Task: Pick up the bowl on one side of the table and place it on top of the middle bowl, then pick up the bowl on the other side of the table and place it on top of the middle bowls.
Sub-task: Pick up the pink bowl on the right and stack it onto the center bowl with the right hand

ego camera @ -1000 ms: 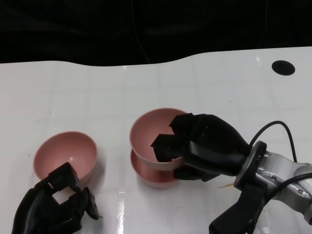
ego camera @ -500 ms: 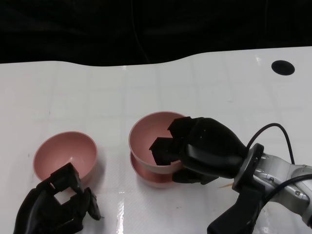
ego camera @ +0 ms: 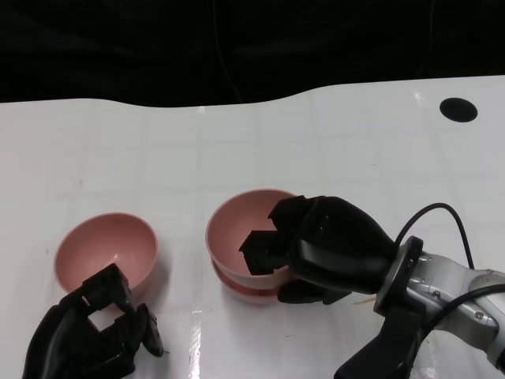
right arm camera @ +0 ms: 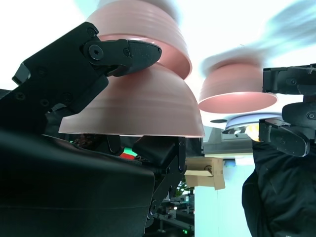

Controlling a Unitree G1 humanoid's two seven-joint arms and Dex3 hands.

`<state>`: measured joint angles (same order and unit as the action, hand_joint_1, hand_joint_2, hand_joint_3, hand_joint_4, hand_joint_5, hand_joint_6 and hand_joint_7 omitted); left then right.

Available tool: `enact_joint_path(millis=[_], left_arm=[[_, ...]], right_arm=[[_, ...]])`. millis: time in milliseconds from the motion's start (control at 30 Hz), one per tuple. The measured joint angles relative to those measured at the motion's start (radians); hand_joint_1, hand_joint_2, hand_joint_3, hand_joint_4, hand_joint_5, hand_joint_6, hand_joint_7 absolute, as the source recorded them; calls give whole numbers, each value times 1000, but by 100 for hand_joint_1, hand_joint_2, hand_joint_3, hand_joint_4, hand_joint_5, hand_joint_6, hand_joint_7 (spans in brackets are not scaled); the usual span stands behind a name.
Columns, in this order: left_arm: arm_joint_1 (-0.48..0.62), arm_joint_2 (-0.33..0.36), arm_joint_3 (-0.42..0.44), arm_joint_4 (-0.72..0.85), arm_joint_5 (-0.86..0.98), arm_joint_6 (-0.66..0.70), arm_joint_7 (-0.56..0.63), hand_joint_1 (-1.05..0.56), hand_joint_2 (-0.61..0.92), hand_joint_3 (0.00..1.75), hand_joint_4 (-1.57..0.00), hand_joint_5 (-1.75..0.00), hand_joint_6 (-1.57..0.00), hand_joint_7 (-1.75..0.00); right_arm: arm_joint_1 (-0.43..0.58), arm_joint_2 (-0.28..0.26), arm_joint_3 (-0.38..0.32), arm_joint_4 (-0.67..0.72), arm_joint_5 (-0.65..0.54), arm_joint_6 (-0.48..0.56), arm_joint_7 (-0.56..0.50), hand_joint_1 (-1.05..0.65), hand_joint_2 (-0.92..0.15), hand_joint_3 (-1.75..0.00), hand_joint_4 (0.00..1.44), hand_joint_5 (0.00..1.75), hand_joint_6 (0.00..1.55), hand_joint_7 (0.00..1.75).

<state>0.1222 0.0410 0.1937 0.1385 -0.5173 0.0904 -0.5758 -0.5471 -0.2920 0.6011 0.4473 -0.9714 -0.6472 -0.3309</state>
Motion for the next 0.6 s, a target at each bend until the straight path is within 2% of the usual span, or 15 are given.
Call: enact_joint_path(millis=[100, 267, 533, 600], left_arm=[[0, 0, 0, 0, 0, 0, 0, -5, 54, 126, -83, -175, -75, -167], [0, 0, 0, -2, -1, 0, 0, -4, 56, 127, -82, -175, -74, -166], [2, -1, -1, -9, -1, 0, 0, -5, 57, 124, -81, -175, -73, -166], [2, -1, -2, -11, -1, 0, 1, -5, 57, 123, -81, -175, -73, -166]], right_arm=[[0, 1, 0, 1, 2, 0, 7, -21, -71, -52, 86, 175, 74, 136], [0, 6, 4, 12, 3, -4, 8, -22, -75, -45, 87, 175, 71, 144], [0, 9, 15, 34, 2, -7, 8, -20, -77, -41, 86, 175, 74, 132], [0, 10, 19, 38, 2, -7, 8, -21, -78, -39, 86, 175, 77, 123]])
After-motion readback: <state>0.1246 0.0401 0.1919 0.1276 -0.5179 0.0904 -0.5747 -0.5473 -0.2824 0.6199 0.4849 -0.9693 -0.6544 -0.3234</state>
